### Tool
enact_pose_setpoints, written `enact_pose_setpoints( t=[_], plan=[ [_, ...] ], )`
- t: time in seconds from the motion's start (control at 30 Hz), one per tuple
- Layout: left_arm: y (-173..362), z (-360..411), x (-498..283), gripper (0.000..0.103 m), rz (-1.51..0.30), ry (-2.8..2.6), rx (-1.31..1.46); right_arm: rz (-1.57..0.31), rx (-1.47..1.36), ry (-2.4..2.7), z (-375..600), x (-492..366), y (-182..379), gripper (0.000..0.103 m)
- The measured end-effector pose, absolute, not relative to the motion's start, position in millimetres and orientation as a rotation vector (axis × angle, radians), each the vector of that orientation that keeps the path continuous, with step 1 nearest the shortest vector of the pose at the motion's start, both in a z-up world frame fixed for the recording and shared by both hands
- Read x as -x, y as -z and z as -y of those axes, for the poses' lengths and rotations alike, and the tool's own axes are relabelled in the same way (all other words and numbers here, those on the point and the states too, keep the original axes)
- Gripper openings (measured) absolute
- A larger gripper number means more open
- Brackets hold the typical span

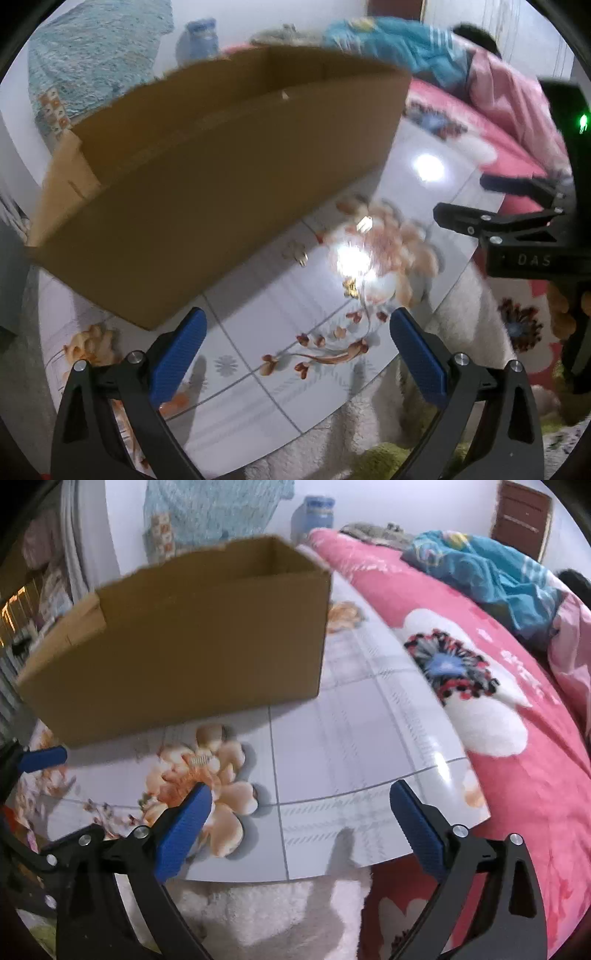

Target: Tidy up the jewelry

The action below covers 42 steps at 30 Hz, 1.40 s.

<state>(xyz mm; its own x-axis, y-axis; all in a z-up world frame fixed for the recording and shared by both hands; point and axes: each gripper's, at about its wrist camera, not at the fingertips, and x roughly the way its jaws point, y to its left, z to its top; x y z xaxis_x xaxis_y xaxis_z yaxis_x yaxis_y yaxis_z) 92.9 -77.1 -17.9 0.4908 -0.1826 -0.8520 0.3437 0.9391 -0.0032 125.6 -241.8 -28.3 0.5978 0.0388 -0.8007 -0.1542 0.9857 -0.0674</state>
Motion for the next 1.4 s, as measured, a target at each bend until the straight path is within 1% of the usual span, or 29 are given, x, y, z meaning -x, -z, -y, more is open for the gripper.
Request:
enact_pose_setpoints(
  t=[0.1, 0.27, 0.93, 1.4],
  plan=[
    [29.2, 86.1, -97.4, 0.097, -1.044, 0.316, -0.21, -0.954, 0.143, -0.092, 244.7, -127.5, 41.8, 0.095],
    [43.0, 87.6, -102.5, 0.097, -1.108, 0.284, -0.189, -0.987, 0.156, -0.085, 252.0, -130.1, 57.8, 0.095],
    [45.6, 84.4, -106.1, 0.098, -1.115, 0.283, -0.184, -0.953, 0.136, -0.105, 261.1, -132.5, 65.1, 0.095],
    [45.6, 85.0, -105.2, 0.099, -1.102, 0.27, -0.179, -0.973, 0.112, -0.092, 261.6, -136.6, 65.6, 0.095]
  ],
)
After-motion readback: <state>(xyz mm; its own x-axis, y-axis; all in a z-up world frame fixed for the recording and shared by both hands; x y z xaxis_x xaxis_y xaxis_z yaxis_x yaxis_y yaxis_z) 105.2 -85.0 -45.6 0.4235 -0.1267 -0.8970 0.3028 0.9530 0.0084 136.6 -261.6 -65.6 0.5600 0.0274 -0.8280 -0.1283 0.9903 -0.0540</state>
